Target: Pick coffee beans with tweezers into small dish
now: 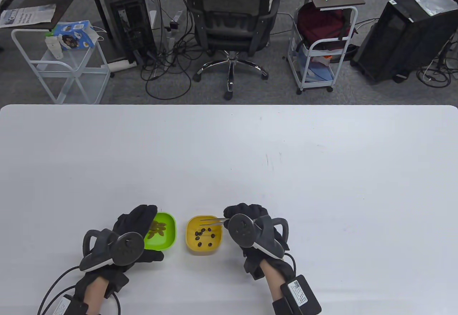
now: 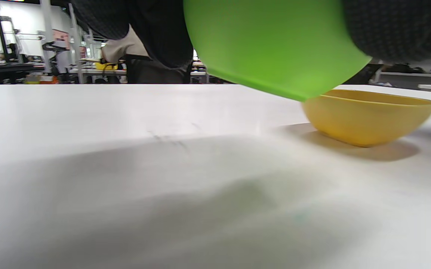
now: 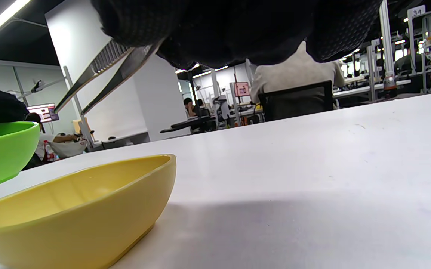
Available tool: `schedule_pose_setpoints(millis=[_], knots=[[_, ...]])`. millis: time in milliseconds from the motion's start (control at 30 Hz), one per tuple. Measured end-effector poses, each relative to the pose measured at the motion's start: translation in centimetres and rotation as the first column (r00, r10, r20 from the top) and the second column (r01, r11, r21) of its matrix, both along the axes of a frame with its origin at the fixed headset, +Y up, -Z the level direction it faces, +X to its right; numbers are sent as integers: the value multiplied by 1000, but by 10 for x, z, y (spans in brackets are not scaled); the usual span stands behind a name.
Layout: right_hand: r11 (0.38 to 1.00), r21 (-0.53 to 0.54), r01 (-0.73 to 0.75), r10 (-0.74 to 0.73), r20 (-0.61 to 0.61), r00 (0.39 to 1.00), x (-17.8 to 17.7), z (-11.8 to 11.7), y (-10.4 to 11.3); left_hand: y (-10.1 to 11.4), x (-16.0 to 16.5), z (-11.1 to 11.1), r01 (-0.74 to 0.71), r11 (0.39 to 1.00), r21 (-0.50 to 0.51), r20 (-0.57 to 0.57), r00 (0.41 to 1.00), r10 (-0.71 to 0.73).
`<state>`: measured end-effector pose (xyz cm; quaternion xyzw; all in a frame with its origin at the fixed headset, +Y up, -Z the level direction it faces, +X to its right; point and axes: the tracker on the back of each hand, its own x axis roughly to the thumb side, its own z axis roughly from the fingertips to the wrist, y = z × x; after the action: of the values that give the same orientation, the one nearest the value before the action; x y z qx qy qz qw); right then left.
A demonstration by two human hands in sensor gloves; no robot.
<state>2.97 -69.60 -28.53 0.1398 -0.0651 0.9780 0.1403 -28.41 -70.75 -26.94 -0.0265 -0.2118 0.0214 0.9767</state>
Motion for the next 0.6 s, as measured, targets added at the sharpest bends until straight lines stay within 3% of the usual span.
schedule_pose_setpoints(millis=[200, 600], knots=[[1000, -9, 1, -2, -1, 1000, 0, 0, 0, -16, -23, -16, -28, 998, -63, -98, 995, 21], [1000, -13, 1, -1, -8, 1000, -1, -1, -2, -39, -36, -29, -92, 983, -160, -193, 979, 60]])
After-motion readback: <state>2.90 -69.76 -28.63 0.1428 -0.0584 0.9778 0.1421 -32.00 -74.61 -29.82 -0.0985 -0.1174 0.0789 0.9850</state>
